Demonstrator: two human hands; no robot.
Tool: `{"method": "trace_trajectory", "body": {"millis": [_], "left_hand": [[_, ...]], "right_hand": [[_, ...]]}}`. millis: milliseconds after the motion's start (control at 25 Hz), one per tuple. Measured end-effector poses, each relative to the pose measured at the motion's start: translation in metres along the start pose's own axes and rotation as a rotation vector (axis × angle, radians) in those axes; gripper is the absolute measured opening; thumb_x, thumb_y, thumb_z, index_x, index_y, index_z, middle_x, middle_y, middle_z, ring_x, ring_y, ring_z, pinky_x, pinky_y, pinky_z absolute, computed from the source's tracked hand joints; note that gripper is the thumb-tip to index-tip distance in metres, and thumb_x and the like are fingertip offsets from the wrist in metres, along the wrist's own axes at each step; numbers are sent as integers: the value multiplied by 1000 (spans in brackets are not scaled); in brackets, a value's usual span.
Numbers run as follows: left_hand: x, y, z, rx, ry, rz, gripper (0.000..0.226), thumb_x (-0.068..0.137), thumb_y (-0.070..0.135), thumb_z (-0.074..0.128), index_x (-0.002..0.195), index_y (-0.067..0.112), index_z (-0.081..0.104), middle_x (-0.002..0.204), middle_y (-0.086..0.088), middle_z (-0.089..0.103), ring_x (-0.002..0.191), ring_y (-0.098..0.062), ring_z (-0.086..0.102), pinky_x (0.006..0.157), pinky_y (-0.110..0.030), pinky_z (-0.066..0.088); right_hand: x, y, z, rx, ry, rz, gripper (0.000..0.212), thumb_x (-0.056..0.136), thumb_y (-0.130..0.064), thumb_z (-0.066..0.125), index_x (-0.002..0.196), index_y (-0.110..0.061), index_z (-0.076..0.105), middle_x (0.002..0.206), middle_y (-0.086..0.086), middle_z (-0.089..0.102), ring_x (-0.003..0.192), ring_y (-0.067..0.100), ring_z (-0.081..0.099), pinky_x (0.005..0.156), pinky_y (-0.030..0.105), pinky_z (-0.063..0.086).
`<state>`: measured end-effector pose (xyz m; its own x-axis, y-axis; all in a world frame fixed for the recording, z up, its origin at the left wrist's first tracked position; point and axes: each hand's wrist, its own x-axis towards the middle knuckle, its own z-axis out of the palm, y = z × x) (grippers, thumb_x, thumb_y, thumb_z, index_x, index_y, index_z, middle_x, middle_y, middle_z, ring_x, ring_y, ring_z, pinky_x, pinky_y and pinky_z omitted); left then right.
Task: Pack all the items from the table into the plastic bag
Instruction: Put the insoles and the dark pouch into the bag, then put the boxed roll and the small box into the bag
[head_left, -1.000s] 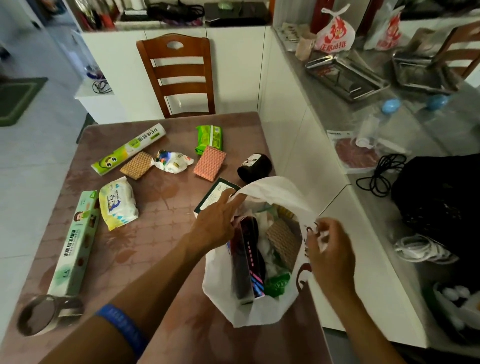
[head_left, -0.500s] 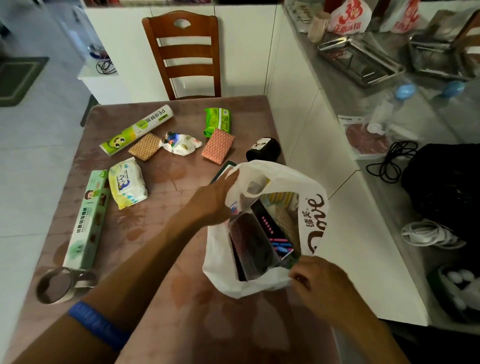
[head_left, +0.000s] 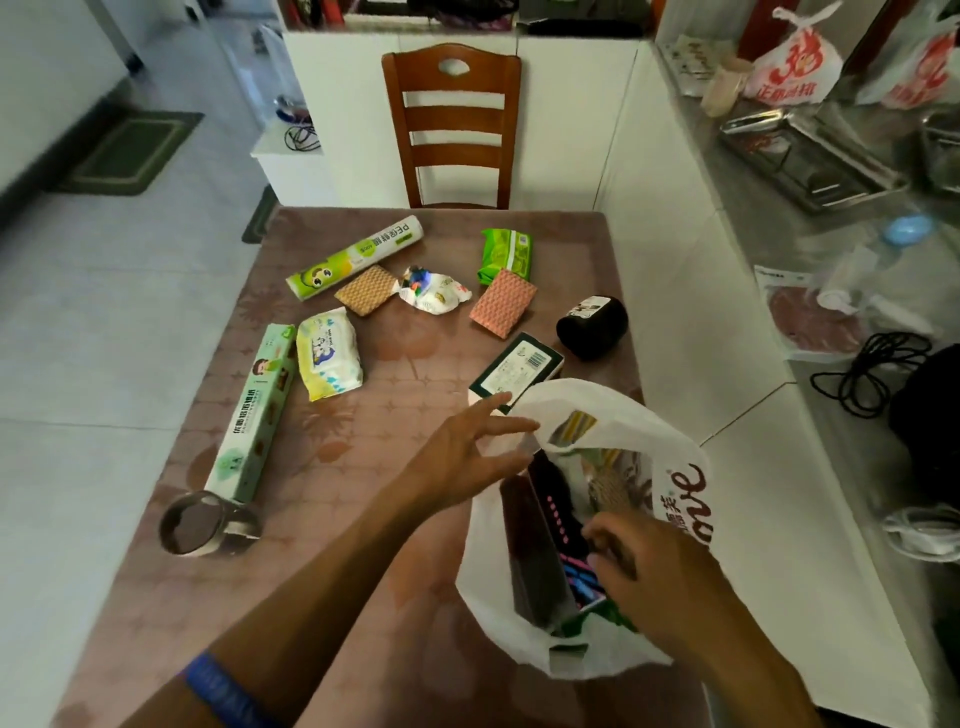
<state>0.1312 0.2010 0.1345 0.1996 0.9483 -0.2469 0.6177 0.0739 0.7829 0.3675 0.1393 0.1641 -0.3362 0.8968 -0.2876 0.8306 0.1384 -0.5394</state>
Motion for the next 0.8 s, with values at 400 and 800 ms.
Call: {"method": "trace_trajectory", "body": {"millis": [400, 800], "left_hand": [[-90, -169, -112, 191, 567, -535, 39, 77, 37, 62, 113, 22, 66, 108, -8, 70, 98, -29, 67, 79, -36, 53], [-31, -330, -183, 186, 206, -785, 71, 52, 52, 71, 112, 17, 54, 103, -5, 68, 87, -29, 67, 80, -44, 56]], "right_hand": [[90, -168, 116, 62, -137, -331, 26, 94, -36, 51, 115, -23, 60, 113, -8, 64, 98, 6, 58, 86, 20, 48], [125, -197, 214, 48, -221, 9, 23, 90, -39, 57, 112, -31, 60, 110, -13, 63, 98, 7, 60, 89, 31, 52]]}}
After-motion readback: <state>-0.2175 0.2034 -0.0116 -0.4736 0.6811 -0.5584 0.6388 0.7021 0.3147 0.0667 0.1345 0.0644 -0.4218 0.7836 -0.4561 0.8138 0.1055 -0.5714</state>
